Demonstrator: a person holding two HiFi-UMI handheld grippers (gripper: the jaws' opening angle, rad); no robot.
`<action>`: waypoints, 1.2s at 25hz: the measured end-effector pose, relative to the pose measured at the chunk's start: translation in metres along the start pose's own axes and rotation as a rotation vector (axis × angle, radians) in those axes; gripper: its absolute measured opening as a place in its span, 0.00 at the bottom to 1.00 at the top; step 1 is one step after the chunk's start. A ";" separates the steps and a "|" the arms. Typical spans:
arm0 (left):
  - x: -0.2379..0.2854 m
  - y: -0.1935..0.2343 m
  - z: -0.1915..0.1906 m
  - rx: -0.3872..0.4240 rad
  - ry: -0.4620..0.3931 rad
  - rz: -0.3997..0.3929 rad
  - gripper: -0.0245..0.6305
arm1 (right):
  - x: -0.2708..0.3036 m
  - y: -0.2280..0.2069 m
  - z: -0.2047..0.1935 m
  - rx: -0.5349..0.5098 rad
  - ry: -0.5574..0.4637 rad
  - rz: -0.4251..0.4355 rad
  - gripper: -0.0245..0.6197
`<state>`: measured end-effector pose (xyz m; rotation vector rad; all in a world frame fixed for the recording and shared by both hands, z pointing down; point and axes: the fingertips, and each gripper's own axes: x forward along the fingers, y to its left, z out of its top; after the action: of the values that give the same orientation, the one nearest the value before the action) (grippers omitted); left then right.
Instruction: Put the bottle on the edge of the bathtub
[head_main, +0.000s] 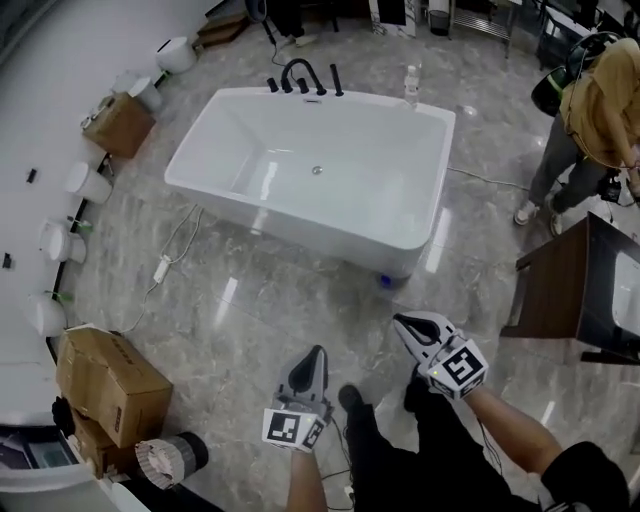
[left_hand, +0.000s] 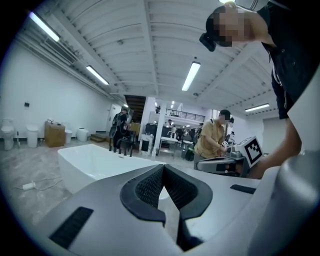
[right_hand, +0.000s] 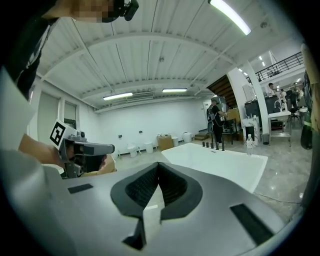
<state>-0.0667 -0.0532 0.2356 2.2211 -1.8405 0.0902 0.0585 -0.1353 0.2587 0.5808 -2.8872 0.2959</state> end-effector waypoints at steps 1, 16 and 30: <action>-0.006 -0.005 0.007 -0.004 -0.009 -0.003 0.06 | -0.008 0.006 0.005 -0.002 -0.003 0.004 0.06; -0.154 0.025 0.054 0.110 -0.031 -0.268 0.06 | -0.022 0.187 0.042 -0.007 -0.083 -0.189 0.06; -0.285 0.066 0.050 0.040 -0.064 -0.445 0.06 | -0.047 0.350 0.057 0.009 -0.128 -0.336 0.06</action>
<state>-0.1927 0.1975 0.1381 2.6283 -1.3374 -0.0282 -0.0456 0.1852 0.1387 1.1050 -2.8396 0.2284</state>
